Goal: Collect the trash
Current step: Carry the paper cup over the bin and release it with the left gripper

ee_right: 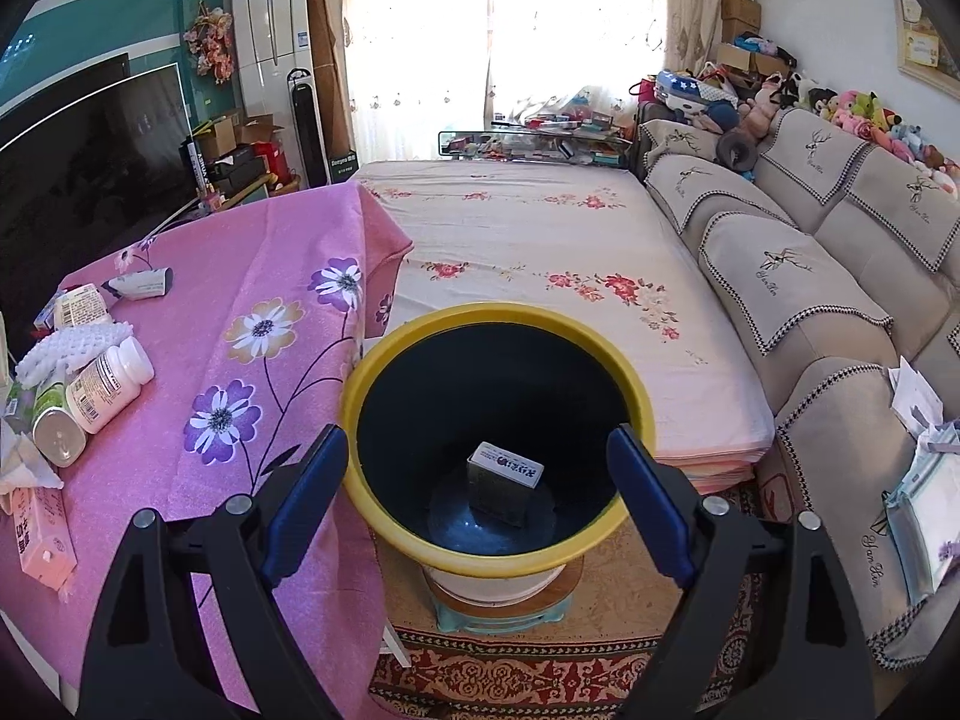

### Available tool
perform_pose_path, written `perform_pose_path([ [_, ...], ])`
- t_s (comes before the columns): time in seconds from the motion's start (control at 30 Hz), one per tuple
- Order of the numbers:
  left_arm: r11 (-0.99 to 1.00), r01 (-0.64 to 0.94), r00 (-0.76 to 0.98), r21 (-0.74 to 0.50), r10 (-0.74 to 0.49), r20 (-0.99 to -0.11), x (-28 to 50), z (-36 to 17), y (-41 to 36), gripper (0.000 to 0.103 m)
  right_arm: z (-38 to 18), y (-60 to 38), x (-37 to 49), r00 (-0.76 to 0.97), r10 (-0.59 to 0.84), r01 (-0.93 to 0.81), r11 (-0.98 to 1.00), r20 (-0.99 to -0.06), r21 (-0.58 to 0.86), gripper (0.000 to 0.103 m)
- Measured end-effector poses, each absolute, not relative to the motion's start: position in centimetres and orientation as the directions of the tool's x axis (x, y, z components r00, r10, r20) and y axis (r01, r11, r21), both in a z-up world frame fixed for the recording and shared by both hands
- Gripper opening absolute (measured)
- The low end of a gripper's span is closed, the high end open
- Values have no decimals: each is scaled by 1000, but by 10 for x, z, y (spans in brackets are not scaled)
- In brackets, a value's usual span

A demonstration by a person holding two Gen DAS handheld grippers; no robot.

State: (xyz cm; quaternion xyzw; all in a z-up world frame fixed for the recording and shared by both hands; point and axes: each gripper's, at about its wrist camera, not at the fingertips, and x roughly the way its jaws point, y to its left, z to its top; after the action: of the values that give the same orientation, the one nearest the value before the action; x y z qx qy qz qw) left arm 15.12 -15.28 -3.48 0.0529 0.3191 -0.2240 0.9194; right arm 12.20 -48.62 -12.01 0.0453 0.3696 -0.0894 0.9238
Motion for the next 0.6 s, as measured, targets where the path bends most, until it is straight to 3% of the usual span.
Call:
perform_pose_path([
  [0.3, 762, 644, 564, -66, -531, -633, 174, -38, -309, 4, -109, -526, 93, 719, -207, 264, 964, -663, -15, 85],
  [0.6, 723, 680, 442, -120, -535, -720, 232, -83, -437, 4, -115, -575, 71, 692, -262, 344, 939, -672, -12, 85],
])
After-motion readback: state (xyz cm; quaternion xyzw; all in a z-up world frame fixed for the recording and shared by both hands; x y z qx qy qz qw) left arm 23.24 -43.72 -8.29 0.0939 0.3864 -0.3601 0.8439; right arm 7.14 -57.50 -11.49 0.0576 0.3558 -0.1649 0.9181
